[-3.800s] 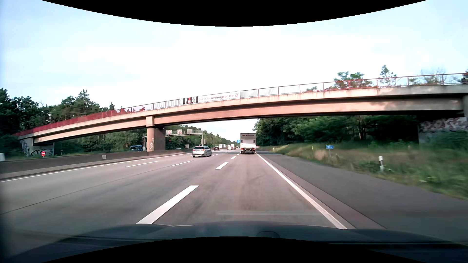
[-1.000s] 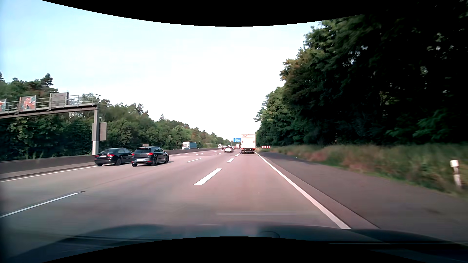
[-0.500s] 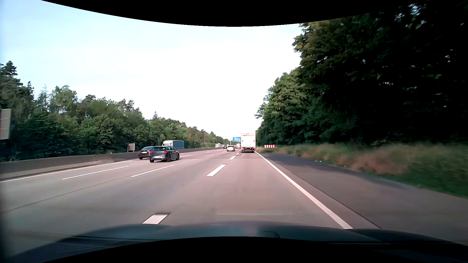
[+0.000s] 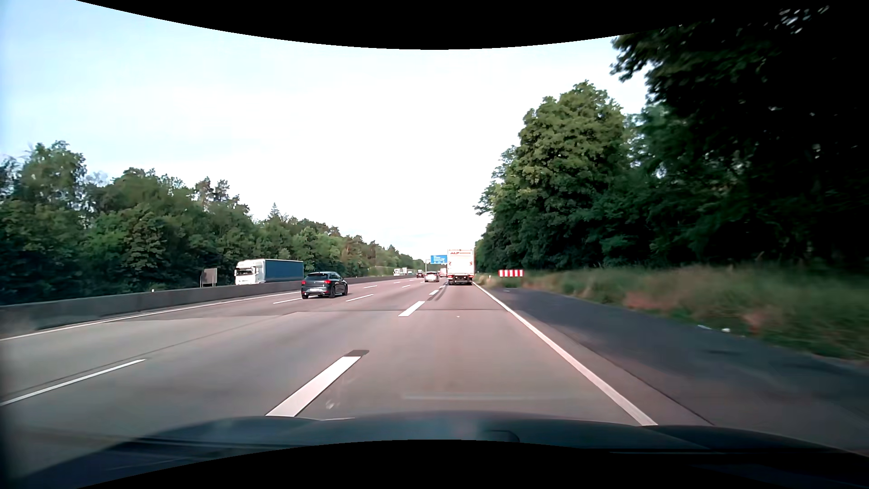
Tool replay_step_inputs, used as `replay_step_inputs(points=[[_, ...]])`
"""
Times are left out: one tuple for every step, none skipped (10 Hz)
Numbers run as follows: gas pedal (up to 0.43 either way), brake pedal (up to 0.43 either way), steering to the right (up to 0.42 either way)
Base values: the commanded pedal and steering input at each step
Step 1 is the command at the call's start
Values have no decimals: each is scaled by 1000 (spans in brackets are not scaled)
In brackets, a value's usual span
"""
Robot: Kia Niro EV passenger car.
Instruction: Follow the waypoints while adhering to traffic rules and regulations
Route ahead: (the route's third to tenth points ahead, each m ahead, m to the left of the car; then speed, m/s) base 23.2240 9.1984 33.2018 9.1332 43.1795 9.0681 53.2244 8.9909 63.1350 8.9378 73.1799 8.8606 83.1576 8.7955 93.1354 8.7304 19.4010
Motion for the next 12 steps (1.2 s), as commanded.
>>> replay_step_inputs(points=[[110, 0, -4], [110, 0, -4], [110, 0, -4], [110, 0, -4], [110, 0, -4], [110, 0, -4], [110, 0, -4], [110, 0, -4], [118, 0, -4], [118, 0, -4], [118, 0, -4], [118, 0, -3]])
